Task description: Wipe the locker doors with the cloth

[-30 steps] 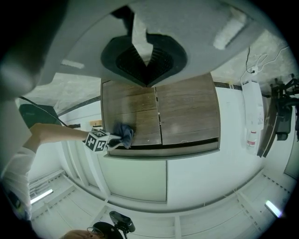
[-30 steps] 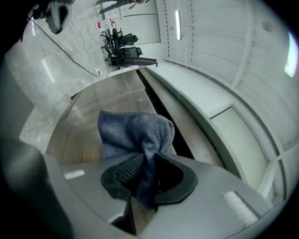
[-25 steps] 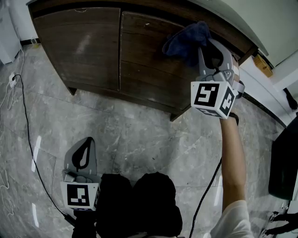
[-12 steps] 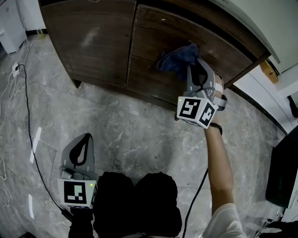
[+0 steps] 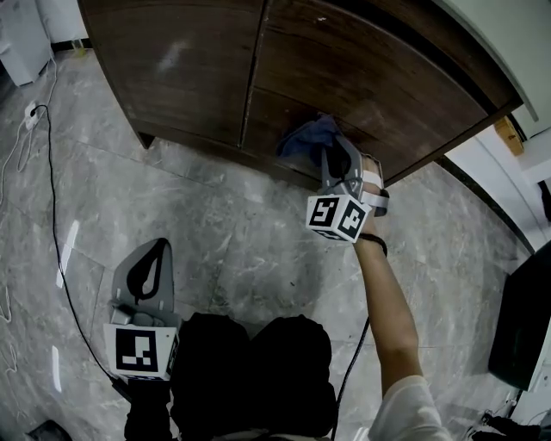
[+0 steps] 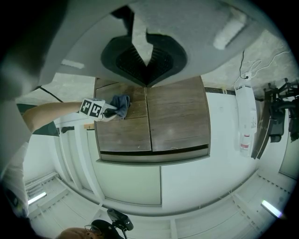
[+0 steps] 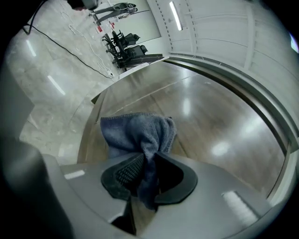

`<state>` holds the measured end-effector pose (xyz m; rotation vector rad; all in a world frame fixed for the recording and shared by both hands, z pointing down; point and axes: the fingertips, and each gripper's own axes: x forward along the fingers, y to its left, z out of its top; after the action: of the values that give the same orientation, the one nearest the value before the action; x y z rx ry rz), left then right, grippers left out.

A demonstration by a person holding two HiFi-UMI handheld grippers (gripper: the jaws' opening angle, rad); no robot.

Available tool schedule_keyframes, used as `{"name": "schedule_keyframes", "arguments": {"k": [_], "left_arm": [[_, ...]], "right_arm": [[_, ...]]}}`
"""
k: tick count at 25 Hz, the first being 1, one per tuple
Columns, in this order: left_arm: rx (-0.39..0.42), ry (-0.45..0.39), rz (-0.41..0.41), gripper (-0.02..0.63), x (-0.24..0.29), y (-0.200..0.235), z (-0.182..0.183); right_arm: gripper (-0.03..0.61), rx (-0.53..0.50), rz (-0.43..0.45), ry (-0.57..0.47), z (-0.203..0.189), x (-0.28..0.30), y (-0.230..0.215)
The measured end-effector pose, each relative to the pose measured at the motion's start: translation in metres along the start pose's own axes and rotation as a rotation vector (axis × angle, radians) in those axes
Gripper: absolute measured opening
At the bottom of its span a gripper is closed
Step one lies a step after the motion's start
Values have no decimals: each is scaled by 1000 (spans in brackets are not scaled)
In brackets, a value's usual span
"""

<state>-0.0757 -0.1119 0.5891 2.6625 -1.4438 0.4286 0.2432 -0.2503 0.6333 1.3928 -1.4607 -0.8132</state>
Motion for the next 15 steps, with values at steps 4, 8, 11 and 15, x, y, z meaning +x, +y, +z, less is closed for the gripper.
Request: {"name": "schedule_keyframes", "arguments": {"k": [4, 8, 11, 15], "left_arm": [[-5, 10, 4, 2, 0, 2, -5], [-8, 8, 10, 3, 2, 5, -6], [-12, 17, 15, 3, 3, 6, -8], [-21, 16, 20, 3, 2, 7, -10]], "right_arm": [[72, 6, 67, 24, -7, 9, 43], [72, 8, 140, 53, -13, 19, 80], [74, 6, 197, 82, -19, 25, 107], [74, -22, 277, 129, -31, 32, 142]]}}
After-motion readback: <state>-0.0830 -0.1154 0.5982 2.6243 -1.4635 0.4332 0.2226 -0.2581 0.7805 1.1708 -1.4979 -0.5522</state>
